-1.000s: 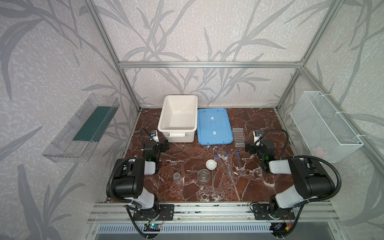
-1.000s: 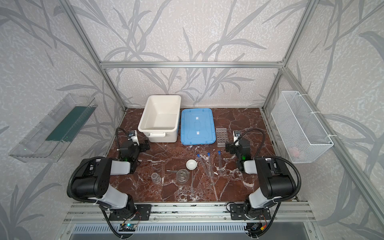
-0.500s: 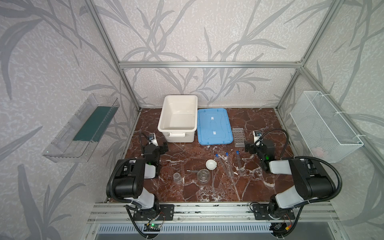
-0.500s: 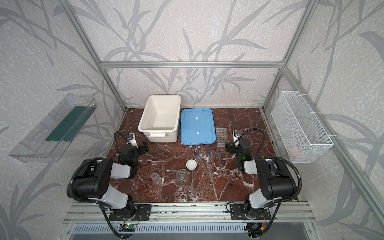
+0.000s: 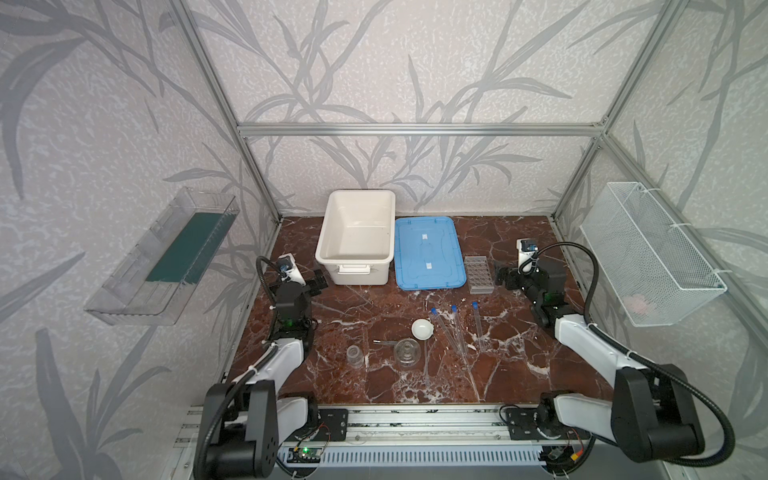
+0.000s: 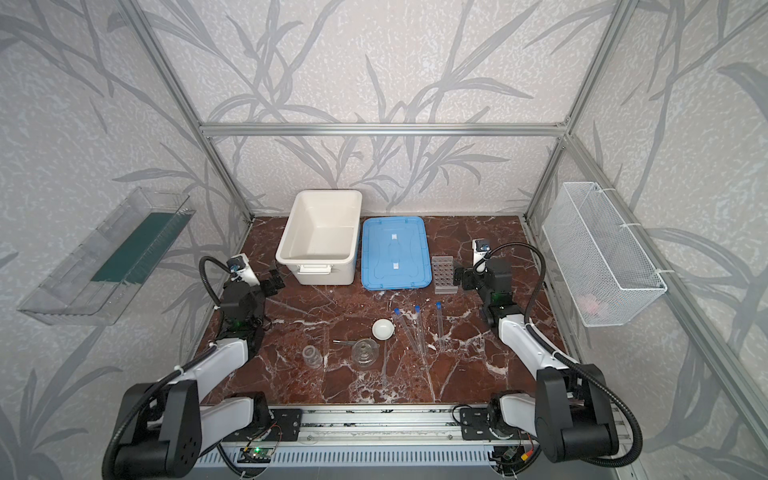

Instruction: Organize the chemistry lab equipment

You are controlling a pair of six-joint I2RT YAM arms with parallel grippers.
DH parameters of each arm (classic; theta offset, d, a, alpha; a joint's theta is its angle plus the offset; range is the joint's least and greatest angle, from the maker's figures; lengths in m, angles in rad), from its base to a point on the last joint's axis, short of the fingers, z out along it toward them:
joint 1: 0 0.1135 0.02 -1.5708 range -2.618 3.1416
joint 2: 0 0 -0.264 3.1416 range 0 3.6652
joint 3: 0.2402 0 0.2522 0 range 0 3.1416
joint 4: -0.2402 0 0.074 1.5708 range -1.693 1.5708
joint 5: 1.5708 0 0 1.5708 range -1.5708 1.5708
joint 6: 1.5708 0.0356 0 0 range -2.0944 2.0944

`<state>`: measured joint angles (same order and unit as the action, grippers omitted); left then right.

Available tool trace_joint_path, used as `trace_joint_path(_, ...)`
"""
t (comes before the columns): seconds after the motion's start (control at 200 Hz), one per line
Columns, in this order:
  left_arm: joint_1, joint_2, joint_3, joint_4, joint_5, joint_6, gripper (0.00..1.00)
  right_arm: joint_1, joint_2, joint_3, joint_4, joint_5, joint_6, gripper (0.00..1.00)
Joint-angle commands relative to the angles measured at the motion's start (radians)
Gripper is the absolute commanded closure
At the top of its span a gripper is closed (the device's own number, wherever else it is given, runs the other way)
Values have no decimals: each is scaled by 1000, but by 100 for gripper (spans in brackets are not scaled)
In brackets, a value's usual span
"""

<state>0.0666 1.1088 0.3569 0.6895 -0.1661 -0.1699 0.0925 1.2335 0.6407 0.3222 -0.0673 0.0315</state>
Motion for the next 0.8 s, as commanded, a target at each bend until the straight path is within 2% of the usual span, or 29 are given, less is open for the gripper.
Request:
trace_joint_path(0.0,-3,-114,28,-225,-54,-101,1,2,-3,111,-238,-74,115,1)
trace_joint_path(0.07,-2,-201,88,-368,-37,-155,1,-1,8,190,-360,-105,179,1)
trace_joint_path(0.14,-2,-265,148,-468,-3,-252,1,-14,11,255,-502,-95,296,1)
trace_joint_path(0.215,-2,-317,202,-566,59,-332,1,-67,3,276,-535,-315,332,1)
trace_joint_path(0.265,-3,-330,220,-600,84,-392,1,-90,-5,252,-485,-363,396,1)
trace_joint_path(0.34,-2,-333,206,-544,164,-447,1,-125,-8,231,-458,-458,466,1)
trace_joint_path(0.41,-1,-333,175,-510,194,-602,1,-160,3,211,-386,-617,520,1)
trace_joint_path(0.5,-1,-321,86,-280,288,-716,1,-172,10,213,-379,-717,505,1)
trace_joint_path(0.54,-1,-304,122,-334,321,-750,1,-169,-1,231,-442,-712,462,1)
trace_joint_path(0.575,-6,-275,199,-481,357,-745,1,-164,-18,245,-510,-681,419,1)
trace_joint_path(0.625,-25,-224,322,-678,399,-711,1,-132,-52,266,-619,-573,337,1)
trace_joint_path(0.68,-77,-168,434,-839,397,-683,1,-95,-86,285,-712,-460,255,1)
trace_joint_path(0.73,-161,-123,533,-992,351,-635,1,-85,-117,278,-746,-398,235,1)
trace_joint_path(0.795,-307,-72,661,-1164,211,-578,1,-85,-161,249,-746,-355,227,1)
